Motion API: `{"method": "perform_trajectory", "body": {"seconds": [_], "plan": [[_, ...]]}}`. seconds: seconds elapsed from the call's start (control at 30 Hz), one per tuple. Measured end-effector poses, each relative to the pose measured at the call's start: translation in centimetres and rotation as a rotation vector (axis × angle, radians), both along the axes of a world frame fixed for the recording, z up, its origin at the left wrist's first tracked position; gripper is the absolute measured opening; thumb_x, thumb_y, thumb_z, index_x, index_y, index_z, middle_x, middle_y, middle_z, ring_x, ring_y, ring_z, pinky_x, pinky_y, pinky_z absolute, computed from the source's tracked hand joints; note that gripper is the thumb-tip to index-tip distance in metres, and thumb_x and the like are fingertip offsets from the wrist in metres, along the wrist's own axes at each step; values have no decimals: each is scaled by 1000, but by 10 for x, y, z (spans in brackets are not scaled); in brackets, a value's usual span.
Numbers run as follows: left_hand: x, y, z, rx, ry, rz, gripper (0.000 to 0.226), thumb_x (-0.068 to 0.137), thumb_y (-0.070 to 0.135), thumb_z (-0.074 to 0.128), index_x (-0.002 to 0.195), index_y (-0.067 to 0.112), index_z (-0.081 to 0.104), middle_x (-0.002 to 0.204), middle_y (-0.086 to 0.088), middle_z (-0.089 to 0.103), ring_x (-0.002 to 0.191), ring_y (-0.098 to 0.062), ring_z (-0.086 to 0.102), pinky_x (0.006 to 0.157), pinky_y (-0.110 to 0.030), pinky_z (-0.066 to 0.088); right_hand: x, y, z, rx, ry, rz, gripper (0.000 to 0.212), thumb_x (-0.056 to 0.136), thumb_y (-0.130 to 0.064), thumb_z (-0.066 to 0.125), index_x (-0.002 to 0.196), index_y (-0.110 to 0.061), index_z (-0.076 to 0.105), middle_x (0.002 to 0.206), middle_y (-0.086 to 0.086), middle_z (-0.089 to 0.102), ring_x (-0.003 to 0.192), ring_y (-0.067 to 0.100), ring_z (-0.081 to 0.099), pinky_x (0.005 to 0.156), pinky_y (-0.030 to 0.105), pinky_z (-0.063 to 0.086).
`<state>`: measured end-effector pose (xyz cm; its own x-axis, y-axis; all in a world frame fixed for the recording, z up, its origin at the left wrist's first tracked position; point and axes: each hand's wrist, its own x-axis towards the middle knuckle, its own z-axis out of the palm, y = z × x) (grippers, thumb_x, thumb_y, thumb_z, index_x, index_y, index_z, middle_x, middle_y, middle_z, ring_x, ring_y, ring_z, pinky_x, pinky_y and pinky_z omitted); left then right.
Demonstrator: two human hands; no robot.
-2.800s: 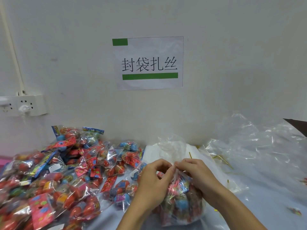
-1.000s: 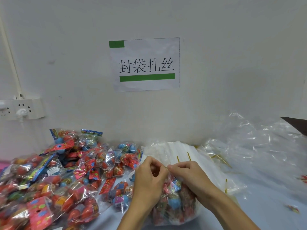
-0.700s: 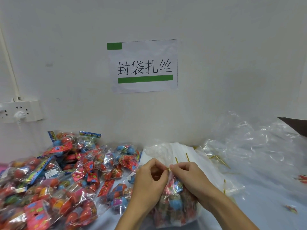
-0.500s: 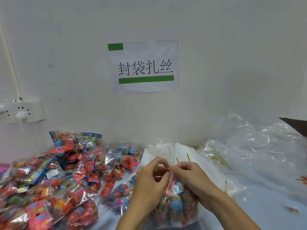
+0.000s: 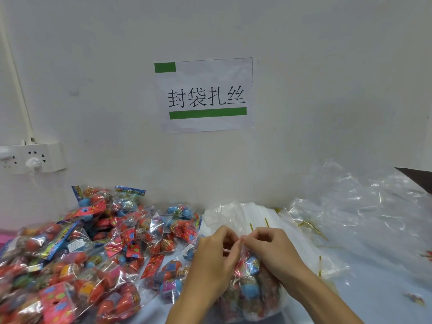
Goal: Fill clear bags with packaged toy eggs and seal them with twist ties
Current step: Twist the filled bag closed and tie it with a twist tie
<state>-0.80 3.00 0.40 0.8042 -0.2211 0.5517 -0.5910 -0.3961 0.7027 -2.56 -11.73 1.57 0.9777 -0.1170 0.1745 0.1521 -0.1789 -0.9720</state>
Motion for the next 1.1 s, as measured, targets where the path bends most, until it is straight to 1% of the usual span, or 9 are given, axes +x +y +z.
{"method": "perform_trajectory", "body": {"seconds": [0.13,0.27,0.43,0.53,0.6,0.77,0.93,1.03,1.1], "plan": [[0,-1,-1,-59,51,23,19,94,24,66,76,24,60,65,8,66,56,-4,62,55,-17,48,-1,2,0,-43,-32,15,26,90,-15,68,65,-10,71,65,0,67,63,8,62,65,21,49],[1,-1,-2,-71,91,80,18,94,24,66,76,26,61,70,1,67,64,-7,64,58,-16,48,-2,1,1,-32,-23,37,19,88,-13,69,70,-11,75,71,1,73,67,8,67,65,19,51],[0,0,-1,-135,122,55,15,91,17,69,77,21,67,72,4,70,68,-7,67,63,-18,51,1,1,1,-12,50,40,21,94,-21,67,77,-14,77,76,2,76,72,12,72,68,24,54],[0,1,0,-177,161,13,12,88,11,72,78,18,71,75,6,73,74,-8,70,67,-17,54,2,1,-1,-30,103,46,23,98,-26,63,86,-14,78,82,2,78,81,16,75,78,31,59],[-1,2,1,-197,182,-18,12,86,8,73,78,16,71,75,4,74,75,-8,72,67,-16,53,2,1,0,-29,117,53,25,98,-27,62,85,-13,79,83,3,78,82,18,75,80,32,60],[0,4,0,-170,168,-59,12,85,9,74,77,16,71,75,1,75,76,-12,73,70,-21,57,2,1,0,-13,118,58,27,98,-26,63,79,-13,78,79,3,77,78,17,74,75,30,57],[0,1,-3,-123,115,-55,6,90,19,72,86,23,71,80,10,73,82,-7,71,77,-23,58,2,-3,0,41,58,55,23,91,-19,67,74,-4,73,75,8,71,73,19,67,81,39,55],[0,-1,-3,-134,122,-50,8,92,20,70,86,25,70,81,12,73,82,-6,70,77,-21,57,1,-4,1,54,41,52,19,89,-13,68,71,-7,74,75,9,72,75,20,68,81,40,55],[0,-1,-3,-141,125,-48,12,93,18,68,84,25,69,81,10,72,80,-9,70,75,-26,57,1,-4,1,47,40,59,18,88,-12,68,72,-7,74,77,13,72,76,22,68,82,42,56]]}}
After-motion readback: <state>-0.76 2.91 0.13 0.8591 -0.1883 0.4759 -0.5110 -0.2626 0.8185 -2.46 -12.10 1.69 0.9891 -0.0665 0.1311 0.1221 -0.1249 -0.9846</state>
